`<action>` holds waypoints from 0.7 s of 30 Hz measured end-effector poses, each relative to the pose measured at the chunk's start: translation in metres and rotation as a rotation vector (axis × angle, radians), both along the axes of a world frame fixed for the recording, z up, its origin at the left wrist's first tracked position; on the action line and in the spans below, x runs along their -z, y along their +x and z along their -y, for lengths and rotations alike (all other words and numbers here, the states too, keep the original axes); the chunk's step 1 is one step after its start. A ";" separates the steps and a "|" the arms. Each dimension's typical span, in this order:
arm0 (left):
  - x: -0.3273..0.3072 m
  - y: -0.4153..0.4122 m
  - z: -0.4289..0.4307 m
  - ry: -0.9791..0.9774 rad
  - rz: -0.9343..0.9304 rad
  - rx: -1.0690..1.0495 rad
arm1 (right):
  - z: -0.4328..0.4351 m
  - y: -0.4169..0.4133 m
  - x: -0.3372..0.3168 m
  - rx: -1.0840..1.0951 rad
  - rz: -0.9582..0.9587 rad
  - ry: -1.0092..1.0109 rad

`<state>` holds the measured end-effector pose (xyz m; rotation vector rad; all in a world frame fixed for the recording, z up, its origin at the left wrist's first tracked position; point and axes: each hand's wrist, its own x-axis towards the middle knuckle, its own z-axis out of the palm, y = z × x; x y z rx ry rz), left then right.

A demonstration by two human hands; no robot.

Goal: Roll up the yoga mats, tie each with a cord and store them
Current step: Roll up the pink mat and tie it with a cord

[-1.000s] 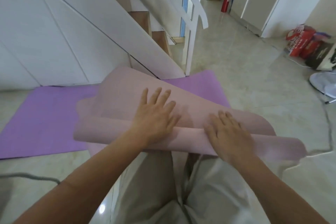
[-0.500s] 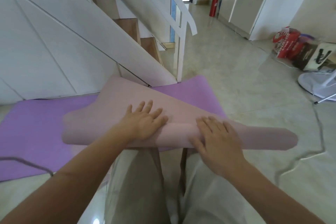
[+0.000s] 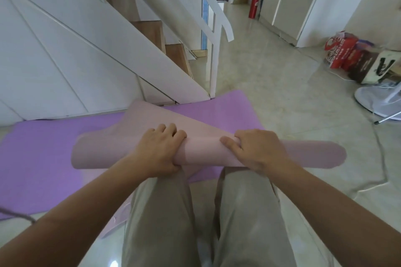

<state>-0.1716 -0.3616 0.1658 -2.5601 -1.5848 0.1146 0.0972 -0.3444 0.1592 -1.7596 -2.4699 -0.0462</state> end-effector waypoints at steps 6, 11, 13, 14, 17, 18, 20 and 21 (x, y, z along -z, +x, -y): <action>-0.040 0.007 0.081 0.061 0.076 0.105 | 0.073 0.021 -0.039 -0.047 0.058 0.150; 0.007 0.006 0.140 -0.100 0.025 0.116 | 0.144 0.017 0.022 -0.032 0.023 0.071; 0.017 0.008 0.143 -0.117 -0.005 0.100 | 0.148 0.019 0.035 -0.027 0.017 0.067; 0.019 0.009 0.143 -0.108 -0.023 0.099 | 0.148 0.019 0.037 -0.021 0.015 0.085; 0.019 0.011 0.143 -0.111 -0.034 0.093 | 0.155 0.018 0.035 0.013 0.009 0.103; 0.020 0.011 0.144 -0.114 -0.040 0.091 | 0.158 0.017 0.035 0.029 0.013 0.123; 0.019 0.010 0.147 -0.122 -0.024 0.098 | 0.164 0.014 0.037 0.067 -0.010 0.128; 0.017 0.010 0.147 -0.143 -0.018 0.099 | 0.164 0.012 0.038 0.100 -0.036 0.122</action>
